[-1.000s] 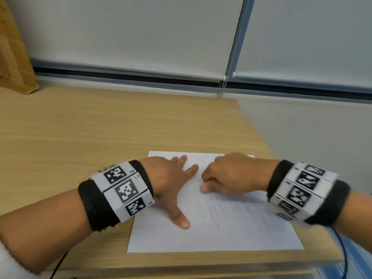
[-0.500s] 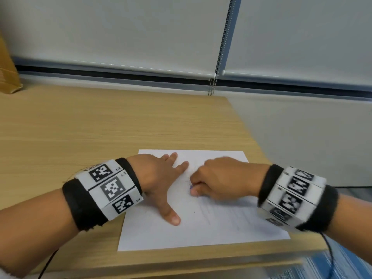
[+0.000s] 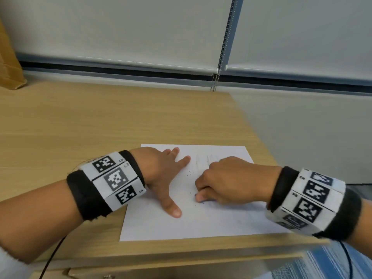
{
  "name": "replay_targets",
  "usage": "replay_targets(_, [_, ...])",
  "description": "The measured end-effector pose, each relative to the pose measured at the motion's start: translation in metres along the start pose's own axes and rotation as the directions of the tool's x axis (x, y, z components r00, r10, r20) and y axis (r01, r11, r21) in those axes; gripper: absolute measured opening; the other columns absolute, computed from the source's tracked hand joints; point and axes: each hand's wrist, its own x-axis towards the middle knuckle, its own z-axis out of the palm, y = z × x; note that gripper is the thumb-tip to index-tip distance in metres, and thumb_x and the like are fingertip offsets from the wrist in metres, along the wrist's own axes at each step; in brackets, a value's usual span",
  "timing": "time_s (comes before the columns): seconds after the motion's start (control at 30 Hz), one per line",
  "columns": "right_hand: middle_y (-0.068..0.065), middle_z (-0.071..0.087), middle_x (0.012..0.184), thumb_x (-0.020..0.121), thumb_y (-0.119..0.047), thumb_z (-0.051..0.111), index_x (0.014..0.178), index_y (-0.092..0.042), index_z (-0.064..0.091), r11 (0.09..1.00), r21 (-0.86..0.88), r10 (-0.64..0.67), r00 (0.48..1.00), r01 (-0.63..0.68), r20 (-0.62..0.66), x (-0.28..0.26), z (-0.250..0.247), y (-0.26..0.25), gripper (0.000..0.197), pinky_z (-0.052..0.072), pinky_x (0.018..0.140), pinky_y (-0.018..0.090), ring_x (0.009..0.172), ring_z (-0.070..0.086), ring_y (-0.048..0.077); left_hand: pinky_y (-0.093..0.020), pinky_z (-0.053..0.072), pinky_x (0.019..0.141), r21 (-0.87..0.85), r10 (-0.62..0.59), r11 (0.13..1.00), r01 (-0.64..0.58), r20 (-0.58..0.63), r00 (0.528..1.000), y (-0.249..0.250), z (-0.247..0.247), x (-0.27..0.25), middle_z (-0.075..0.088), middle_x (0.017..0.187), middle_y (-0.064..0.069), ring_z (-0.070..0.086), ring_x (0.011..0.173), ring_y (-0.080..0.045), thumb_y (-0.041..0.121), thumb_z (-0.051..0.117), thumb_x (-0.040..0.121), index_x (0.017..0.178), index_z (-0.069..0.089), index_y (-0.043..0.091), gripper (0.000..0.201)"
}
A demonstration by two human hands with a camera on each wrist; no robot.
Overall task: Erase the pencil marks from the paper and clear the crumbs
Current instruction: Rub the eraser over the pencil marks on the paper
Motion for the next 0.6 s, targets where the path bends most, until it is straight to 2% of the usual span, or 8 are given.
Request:
replay_targets(0.1, [-0.007,0.043,0.062,0.099,-0.047,0.037,0.081,-0.020,0.050,0.997,0.020,0.076,0.996,-0.075,-0.047,0.003,0.004,0.003,0.035,0.031,0.062,0.033,0.058,0.040,0.014,-0.046,0.019,0.118,0.010,-0.006,1.000,0.006,-0.002,1.000,0.000,0.000,0.001,-0.029,0.157,-0.002,-0.009,0.149,-0.019,0.077,0.069,0.060,0.146,-0.030,0.029,0.139])
replay_targets(0.23, [-0.006,0.045,0.062,0.098,-0.046,0.038,0.083,-0.018,0.054,0.999,0.040,0.013,0.999,-0.015,0.047,-0.019,0.013,-0.004,0.036,0.037,0.062,0.035,0.062,0.044,0.019,-0.048,0.018,0.118,0.005,-0.022,1.000,0.022,0.011,1.000,0.002,0.000,0.002,-0.030,0.157,0.000,-0.010,0.149,-0.019,0.076,0.069,0.059,0.146,-0.030,0.030,0.140])
replay_targets(0.33, [-0.008,0.042,0.061,0.098,-0.049,0.038,0.078,-0.021,0.049,0.999,-0.013,0.046,0.999,-0.046,-0.026,-0.007,0.004,-0.004,0.036,0.034,0.062,0.033,0.056,0.039,0.014,-0.049,0.017,0.118,0.020,-0.030,0.999,0.030,0.013,0.999,0.002,-0.001,0.001,-0.030,0.157,-0.002,-0.010,0.149,-0.020,0.076,0.069,0.061,0.146,-0.030,0.028,0.139])
replay_targets(0.43, [-0.007,0.043,0.061,0.098,-0.047,0.038,0.080,-0.020,0.050,0.998,0.021,0.063,0.995,-0.061,-0.080,-0.007,0.010,0.000,0.035,0.035,0.062,0.034,0.055,0.038,0.012,-0.048,0.018,0.117,0.020,-0.030,0.999,0.030,0.011,0.999,0.001,-0.001,0.001,-0.030,0.157,-0.001,-0.008,0.149,-0.019,0.078,0.068,0.060,0.146,-0.030,0.029,0.139])
replay_targets(0.53, [-0.007,0.041,0.060,0.098,-0.046,0.038,0.086,-0.019,0.054,0.999,0.045,0.017,1.000,-0.017,0.013,-0.028,0.019,-0.006,0.034,0.038,0.063,0.034,0.060,0.042,0.018,-0.047,0.018,0.117,0.011,-0.025,1.000,0.025,0.008,1.000,0.001,0.000,0.001,-0.030,0.157,0.000,-0.008,0.149,-0.018,0.078,0.068,0.059,0.146,-0.029,0.030,0.140])
replay_targets(0.6, [-0.008,0.040,0.060,0.098,-0.047,0.037,0.086,-0.021,0.054,0.999,0.033,-0.006,0.999,0.004,0.042,-0.035,0.017,-0.009,0.033,0.038,0.064,0.034,0.061,0.042,0.018,-0.047,0.018,0.117,0.008,-0.022,1.000,0.022,0.007,1.000,0.001,0.000,0.002,-0.030,0.157,-0.001,-0.009,0.149,-0.019,0.077,0.069,0.059,0.146,-0.029,0.030,0.140])
